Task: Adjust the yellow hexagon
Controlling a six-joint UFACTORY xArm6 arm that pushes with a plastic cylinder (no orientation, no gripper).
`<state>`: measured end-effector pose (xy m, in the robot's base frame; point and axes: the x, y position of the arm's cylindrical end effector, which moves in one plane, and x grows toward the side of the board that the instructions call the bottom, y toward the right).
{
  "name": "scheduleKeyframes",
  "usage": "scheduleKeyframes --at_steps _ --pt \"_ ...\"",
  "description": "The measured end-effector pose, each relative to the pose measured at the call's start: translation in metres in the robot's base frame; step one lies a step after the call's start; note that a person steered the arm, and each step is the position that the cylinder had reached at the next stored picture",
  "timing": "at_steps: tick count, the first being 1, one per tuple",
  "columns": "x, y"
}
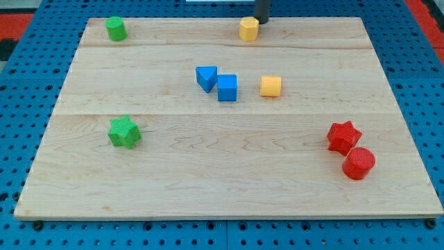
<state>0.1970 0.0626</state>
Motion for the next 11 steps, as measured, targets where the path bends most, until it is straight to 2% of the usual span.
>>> scheduleKeyframes --at_steps 1,3,5,6,11 --pt "0.010 0.017" --pt "0.021 -0.035" --pt "0.022 0.014" --pt "0.042 0.056" --pt "0.047 0.062"
